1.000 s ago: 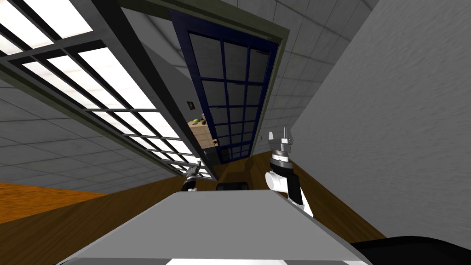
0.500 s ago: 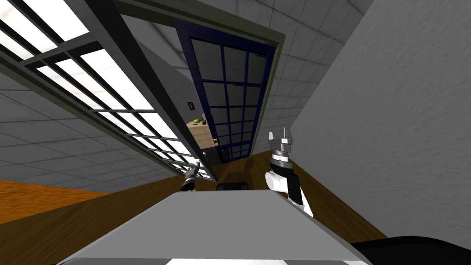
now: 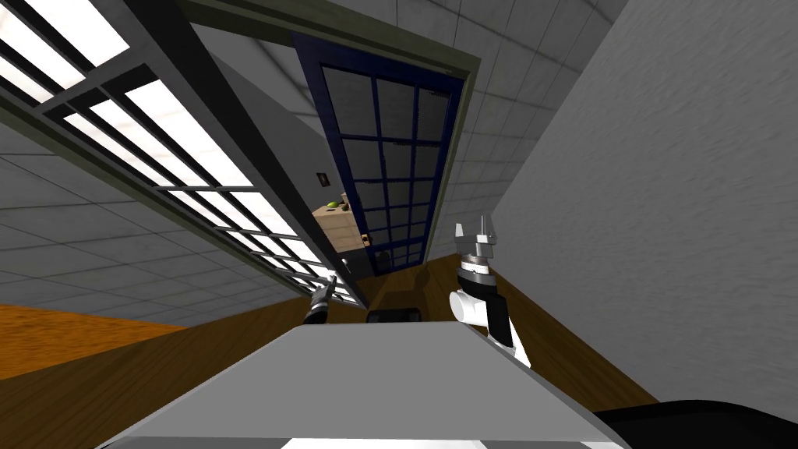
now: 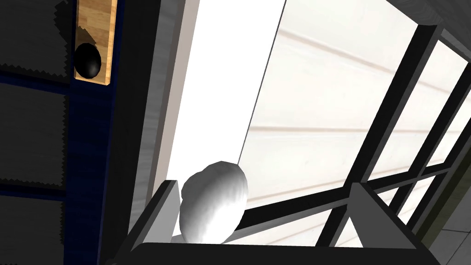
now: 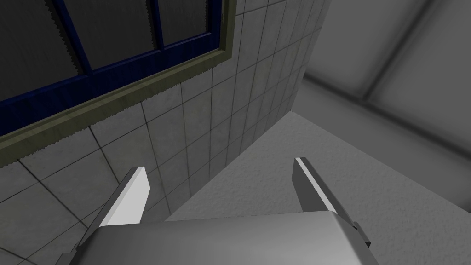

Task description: Pull the door open

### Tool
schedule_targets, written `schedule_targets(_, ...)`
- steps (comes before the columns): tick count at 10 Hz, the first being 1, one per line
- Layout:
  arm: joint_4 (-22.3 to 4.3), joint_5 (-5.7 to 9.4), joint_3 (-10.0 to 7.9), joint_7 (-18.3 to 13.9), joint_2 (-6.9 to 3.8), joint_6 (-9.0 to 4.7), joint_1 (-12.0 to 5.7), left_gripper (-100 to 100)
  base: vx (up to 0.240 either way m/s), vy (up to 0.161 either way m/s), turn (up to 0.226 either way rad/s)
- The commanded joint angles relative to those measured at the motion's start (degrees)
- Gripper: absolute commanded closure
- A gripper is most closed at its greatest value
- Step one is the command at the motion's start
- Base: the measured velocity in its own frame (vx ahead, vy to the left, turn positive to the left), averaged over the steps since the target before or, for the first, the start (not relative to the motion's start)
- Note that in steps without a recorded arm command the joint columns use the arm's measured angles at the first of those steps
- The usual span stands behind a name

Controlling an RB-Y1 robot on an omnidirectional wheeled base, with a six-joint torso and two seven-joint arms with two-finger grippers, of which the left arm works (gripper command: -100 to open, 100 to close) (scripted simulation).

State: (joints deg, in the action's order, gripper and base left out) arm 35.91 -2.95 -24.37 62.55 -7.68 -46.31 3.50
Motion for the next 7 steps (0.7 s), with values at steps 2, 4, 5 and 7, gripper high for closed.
schedule_targets(2, -0.1, 1.63, -1.12, -2.9, -1.64, 0.80, 1.16, 100, -0.048, 0.004, -0.009)
schedule_targets(4, -0.1, 1.63, -1.12, -2.9, -1.64, 0.80, 1.16, 100, -0.024, 0.004, 0.000)
schedule_targets(5, -0.1, 1.63, -1.12, -2.9, -1.64, 0.80, 1.16, 100, -0.027, -0.001, -0.006)
schedule_targets(7, -0.1, 1.63, -1.12, -2.9, -1.64, 0.80, 1.16, 100, 0.008, -0.001, 0.006)
